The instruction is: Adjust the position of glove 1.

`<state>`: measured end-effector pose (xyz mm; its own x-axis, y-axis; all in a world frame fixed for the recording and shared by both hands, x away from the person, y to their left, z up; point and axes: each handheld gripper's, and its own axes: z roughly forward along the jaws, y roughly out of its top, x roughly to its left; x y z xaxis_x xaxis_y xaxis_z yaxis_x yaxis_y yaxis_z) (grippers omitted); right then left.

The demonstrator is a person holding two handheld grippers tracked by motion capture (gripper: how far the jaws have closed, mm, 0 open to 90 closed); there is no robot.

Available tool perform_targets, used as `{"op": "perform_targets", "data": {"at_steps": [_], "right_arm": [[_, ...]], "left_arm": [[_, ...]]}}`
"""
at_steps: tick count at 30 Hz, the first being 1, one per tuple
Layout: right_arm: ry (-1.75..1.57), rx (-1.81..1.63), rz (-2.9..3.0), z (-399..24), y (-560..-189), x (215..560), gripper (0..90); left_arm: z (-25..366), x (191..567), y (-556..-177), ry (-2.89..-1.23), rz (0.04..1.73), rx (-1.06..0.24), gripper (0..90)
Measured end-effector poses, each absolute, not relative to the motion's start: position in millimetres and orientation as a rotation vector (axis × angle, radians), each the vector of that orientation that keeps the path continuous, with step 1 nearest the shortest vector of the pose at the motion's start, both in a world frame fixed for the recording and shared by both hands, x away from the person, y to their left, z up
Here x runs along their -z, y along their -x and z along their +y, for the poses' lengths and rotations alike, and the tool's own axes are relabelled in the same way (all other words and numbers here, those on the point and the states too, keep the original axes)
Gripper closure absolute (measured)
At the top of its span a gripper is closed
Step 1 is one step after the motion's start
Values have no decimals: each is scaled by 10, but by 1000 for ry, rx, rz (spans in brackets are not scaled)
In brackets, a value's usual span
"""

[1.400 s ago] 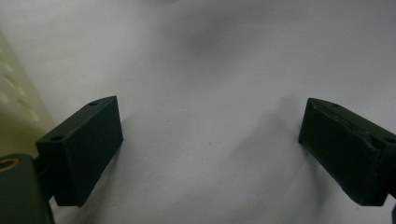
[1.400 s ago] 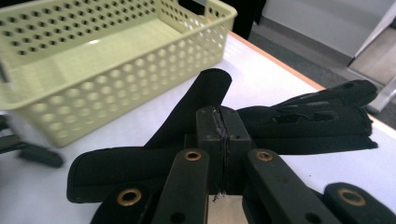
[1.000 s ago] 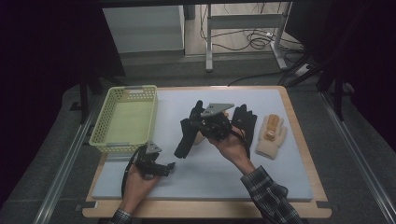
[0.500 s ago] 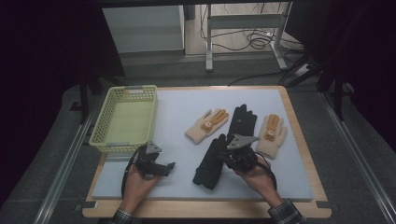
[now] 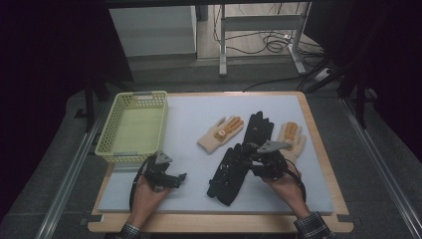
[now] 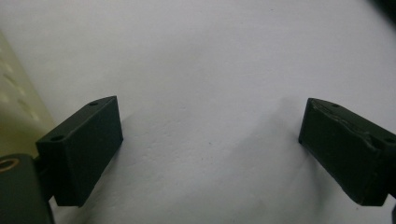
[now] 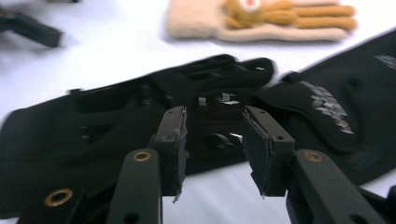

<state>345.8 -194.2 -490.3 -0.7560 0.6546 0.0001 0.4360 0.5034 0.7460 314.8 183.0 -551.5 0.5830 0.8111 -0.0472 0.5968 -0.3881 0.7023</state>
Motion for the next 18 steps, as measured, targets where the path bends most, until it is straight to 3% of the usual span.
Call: {"op": "perform_targets", "data": {"at_steps": [10, 18], "right_arm": [[-1012, -1079, 2384, -2108, -3691, 4988, 640], [-1084, -1057, 2324, -2207, -4060, 4992, 556]], "left_arm": [[1830, 5516, -3148, -2121, 1114, -400, 63], [1830, 5515, -3148, -2123, 1115, -399, 62]]}}
